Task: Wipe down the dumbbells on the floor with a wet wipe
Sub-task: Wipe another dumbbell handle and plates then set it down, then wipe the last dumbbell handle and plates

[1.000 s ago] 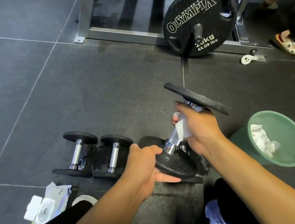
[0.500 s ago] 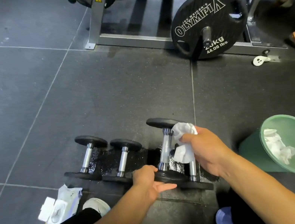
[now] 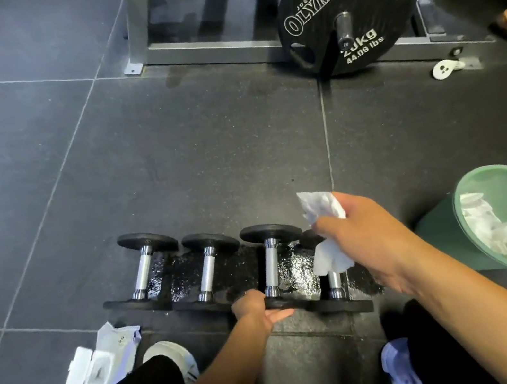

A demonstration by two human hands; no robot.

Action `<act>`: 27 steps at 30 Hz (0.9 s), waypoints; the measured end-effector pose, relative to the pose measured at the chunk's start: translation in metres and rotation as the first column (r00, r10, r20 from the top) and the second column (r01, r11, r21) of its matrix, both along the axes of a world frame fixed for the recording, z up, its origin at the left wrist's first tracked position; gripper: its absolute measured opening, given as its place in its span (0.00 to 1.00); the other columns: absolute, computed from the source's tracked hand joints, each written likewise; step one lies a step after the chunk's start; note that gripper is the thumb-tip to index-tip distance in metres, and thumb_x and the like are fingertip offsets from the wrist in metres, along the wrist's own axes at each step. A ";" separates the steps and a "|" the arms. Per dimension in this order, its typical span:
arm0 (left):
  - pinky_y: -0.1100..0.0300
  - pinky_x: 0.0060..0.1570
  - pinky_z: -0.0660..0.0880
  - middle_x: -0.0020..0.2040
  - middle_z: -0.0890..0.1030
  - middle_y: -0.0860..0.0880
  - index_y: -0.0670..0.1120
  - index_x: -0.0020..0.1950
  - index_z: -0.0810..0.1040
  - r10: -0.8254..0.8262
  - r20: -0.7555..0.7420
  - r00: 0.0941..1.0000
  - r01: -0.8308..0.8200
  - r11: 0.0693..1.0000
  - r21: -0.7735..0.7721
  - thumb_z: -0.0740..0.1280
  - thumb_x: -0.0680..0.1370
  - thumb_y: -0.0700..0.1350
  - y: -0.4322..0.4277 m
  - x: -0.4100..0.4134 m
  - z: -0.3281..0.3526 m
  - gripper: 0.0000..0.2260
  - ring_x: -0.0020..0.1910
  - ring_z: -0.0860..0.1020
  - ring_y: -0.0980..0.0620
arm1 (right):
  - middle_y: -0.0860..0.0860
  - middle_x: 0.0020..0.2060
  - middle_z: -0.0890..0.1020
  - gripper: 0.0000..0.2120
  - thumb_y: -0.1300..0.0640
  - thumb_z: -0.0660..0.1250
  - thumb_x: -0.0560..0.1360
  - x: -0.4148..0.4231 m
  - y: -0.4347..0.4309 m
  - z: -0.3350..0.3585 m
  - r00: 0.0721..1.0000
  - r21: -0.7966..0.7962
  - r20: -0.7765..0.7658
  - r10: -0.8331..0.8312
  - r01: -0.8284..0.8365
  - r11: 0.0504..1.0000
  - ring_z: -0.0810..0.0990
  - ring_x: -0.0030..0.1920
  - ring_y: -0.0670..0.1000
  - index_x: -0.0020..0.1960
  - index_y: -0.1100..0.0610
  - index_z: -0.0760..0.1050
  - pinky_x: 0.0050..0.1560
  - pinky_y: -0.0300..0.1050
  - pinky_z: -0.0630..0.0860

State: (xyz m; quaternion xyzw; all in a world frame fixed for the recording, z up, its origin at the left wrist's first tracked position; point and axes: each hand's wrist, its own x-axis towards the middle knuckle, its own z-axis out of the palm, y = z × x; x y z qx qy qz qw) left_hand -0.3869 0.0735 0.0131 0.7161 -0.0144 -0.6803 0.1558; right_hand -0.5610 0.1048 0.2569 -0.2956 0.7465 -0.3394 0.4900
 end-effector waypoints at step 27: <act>0.44 0.35 0.85 0.52 0.81 0.36 0.43 0.62 0.75 -0.405 -0.056 0.913 0.401 0.914 -0.066 0.61 0.87 0.55 0.013 0.027 -0.025 0.15 0.46 0.85 0.36 | 0.49 0.36 0.82 0.08 0.55 0.64 0.80 -0.009 0.001 -0.005 0.948 0.026 -0.267 0.173 -0.173 0.985 0.73 0.30 0.48 0.53 0.41 0.77 0.25 0.35 0.67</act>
